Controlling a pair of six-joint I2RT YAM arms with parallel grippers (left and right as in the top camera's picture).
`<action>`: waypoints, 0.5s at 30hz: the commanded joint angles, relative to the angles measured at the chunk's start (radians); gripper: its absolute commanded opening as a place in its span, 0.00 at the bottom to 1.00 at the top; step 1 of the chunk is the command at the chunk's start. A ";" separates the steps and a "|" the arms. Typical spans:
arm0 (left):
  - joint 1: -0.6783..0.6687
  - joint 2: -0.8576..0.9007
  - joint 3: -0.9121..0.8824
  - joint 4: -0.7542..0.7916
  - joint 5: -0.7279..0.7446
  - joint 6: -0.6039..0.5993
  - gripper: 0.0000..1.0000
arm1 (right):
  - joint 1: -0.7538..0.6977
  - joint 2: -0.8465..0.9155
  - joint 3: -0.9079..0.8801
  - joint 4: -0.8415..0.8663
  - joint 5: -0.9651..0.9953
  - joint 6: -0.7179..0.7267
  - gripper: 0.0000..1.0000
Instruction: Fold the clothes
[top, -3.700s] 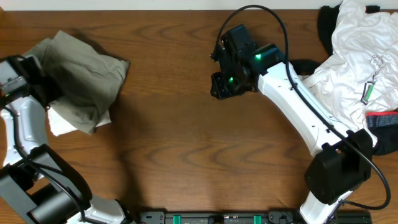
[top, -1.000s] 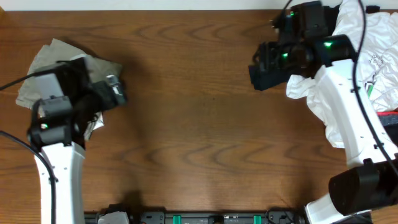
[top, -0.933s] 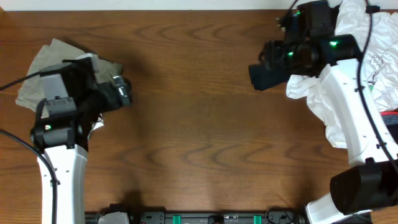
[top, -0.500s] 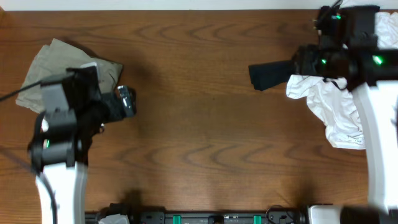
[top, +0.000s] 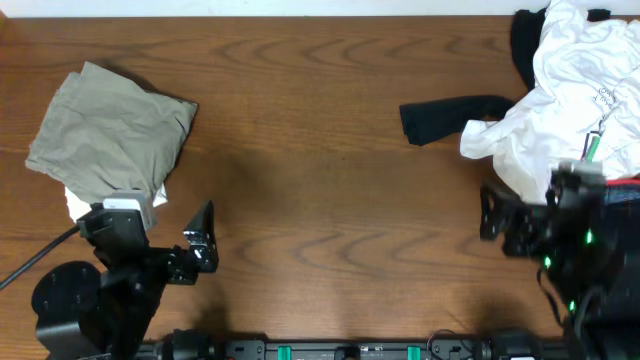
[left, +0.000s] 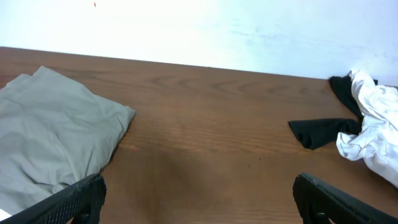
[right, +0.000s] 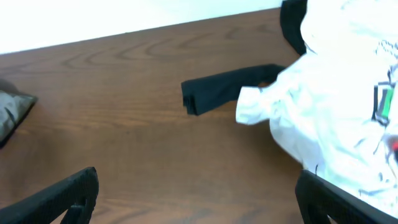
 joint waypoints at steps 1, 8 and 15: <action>0.001 -0.008 -0.007 0.001 0.010 0.021 0.98 | 0.006 -0.071 -0.053 -0.045 0.017 0.038 0.99; 0.001 -0.008 -0.007 0.001 0.010 0.020 0.98 | 0.006 -0.108 -0.057 -0.297 0.017 0.038 0.99; 0.001 -0.007 -0.007 0.001 0.010 0.021 0.98 | 0.006 -0.108 -0.057 -0.384 0.013 0.046 0.99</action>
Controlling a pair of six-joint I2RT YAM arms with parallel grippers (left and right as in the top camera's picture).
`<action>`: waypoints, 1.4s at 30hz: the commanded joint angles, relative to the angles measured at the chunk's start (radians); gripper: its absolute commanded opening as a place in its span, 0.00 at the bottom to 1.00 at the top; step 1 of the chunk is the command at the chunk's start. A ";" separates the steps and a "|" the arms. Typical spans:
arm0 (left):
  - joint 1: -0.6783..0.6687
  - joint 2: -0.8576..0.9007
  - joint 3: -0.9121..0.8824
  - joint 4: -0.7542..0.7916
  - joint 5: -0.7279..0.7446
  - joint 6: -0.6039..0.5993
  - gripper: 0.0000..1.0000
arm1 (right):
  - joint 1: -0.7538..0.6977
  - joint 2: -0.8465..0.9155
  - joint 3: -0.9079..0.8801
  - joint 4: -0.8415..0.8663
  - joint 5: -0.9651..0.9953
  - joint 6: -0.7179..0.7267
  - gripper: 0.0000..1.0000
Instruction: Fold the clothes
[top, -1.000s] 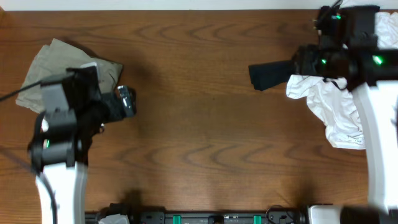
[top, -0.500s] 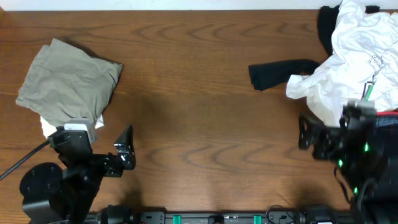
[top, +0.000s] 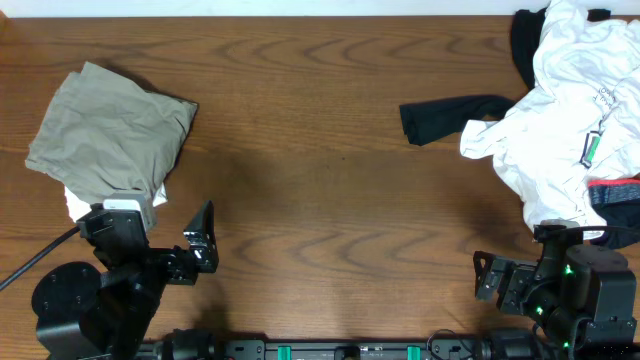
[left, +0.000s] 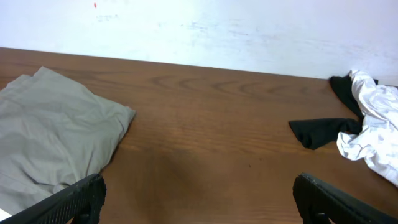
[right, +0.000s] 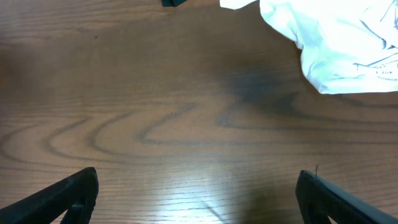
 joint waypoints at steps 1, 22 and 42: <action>0.001 -0.006 -0.006 0.000 0.010 0.018 0.98 | 0.005 -0.002 -0.005 -0.001 0.010 0.016 0.99; 0.001 -0.006 -0.006 0.000 0.010 0.018 0.98 | 0.005 -0.306 -0.117 0.188 0.039 0.003 0.99; 0.001 -0.006 -0.006 0.000 0.010 0.018 0.98 | -0.006 -0.525 -0.774 1.143 0.014 -0.328 0.99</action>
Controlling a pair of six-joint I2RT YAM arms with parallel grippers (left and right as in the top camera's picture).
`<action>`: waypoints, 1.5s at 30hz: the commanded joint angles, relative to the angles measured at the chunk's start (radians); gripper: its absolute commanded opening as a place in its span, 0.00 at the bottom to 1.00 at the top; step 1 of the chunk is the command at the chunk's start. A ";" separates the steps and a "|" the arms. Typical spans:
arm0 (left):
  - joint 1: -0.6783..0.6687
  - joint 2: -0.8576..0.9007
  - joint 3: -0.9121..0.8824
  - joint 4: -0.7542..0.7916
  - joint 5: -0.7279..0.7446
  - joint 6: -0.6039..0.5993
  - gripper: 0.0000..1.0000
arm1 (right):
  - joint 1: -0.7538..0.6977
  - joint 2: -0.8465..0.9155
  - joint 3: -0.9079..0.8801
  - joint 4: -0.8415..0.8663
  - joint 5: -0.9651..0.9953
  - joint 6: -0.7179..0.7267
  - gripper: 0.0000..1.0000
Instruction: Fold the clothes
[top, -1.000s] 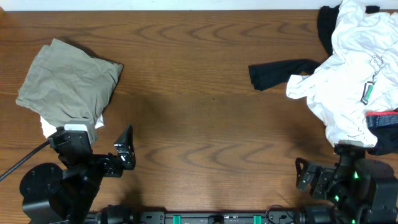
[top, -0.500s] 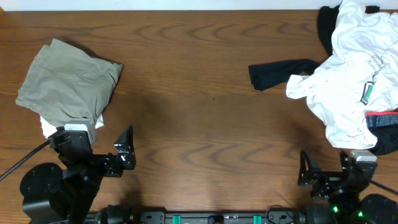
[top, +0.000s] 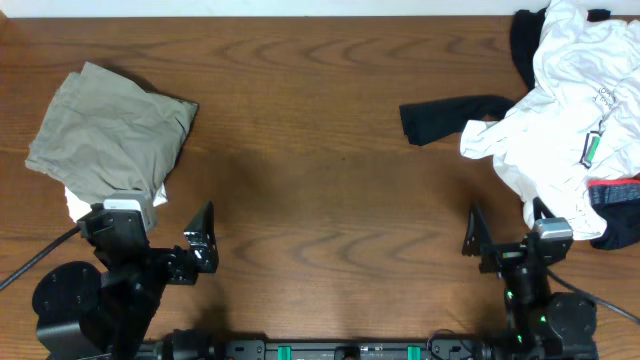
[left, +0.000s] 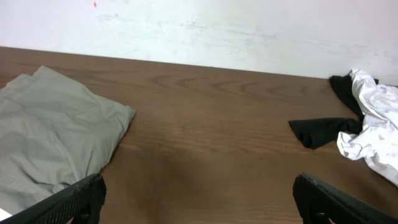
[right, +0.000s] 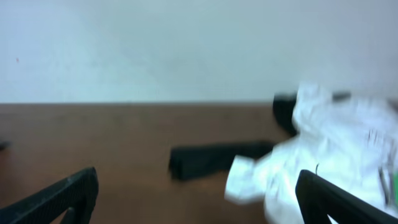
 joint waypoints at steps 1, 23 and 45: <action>0.001 -0.006 -0.004 0.000 0.010 0.018 0.98 | -0.006 -0.007 -0.089 0.109 -0.003 -0.164 0.99; 0.001 -0.006 -0.004 0.000 0.010 0.018 0.98 | -0.005 -0.005 -0.232 0.165 -0.004 -0.262 0.99; -0.013 -0.064 -0.097 -0.006 -0.016 0.025 0.98 | -0.005 -0.005 -0.232 0.165 -0.004 -0.262 0.99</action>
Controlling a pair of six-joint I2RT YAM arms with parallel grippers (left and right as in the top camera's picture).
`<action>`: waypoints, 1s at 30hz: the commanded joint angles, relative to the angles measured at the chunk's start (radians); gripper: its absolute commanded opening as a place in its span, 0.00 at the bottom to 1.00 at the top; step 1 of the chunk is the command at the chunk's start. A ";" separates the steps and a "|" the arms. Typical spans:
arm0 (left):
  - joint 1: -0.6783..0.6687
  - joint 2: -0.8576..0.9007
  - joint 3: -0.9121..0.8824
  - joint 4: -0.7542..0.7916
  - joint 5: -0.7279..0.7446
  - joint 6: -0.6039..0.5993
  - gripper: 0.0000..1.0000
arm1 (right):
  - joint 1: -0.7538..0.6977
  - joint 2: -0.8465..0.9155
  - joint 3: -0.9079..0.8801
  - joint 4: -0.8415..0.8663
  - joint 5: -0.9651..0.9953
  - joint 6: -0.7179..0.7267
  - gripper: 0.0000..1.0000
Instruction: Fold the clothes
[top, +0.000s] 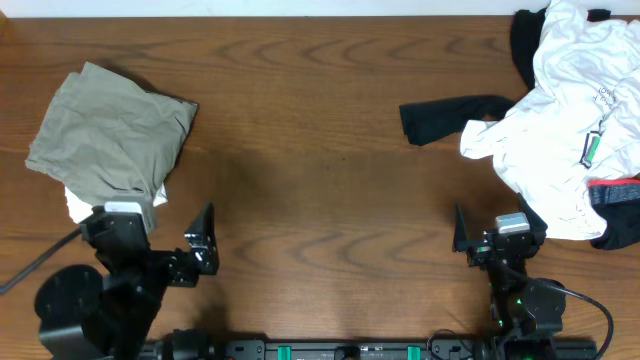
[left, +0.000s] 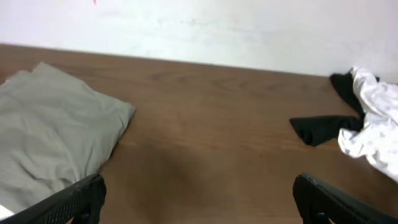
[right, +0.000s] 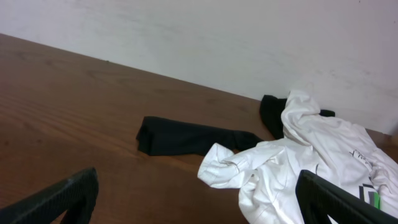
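Note:
A crumpled white shirt (top: 570, 110) lies heaped at the table's right side, over a black garment (top: 445, 115) whose sleeve stretches left. A folded grey-olive garment (top: 110, 135) rests at the far left on something white. My left gripper (top: 175, 250) sits low at the front left, open and empty, facing the table; its view shows the grey garment (left: 50, 137) and the black sleeve (left: 320, 127). My right gripper (top: 495, 235) sits at the front right, open and empty, looking toward the white shirt (right: 311, 168) and black garment (right: 186, 137).
The bare brown tabletop (top: 320, 190) spans the middle between the two piles. A red and dark item (top: 615, 190) peeks from under the white shirt at the right edge. A white wall (right: 217, 37) stands behind the table.
My right gripper has shifted slightly left and now views the clothes pile steadily. The left arm and all garments have stayed where they were.
My right gripper was first up beside the white shirt pile at the right. Then it was pulled back to the front right, facing down at the table. Later it tilted up toward the wall and pile, where it rests now. The left arm stayed parked throughout.

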 joint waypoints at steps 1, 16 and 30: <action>-0.019 -0.048 -0.094 -0.004 -0.029 0.024 0.98 | -0.005 -0.006 -0.002 -0.004 -0.004 -0.014 0.99; -0.096 -0.406 -0.743 0.553 -0.085 0.019 0.98 | -0.005 -0.006 -0.002 -0.004 -0.004 -0.014 0.99; -0.149 -0.459 -0.976 0.961 -0.235 0.043 0.98 | -0.005 -0.006 -0.002 -0.004 -0.004 -0.014 0.99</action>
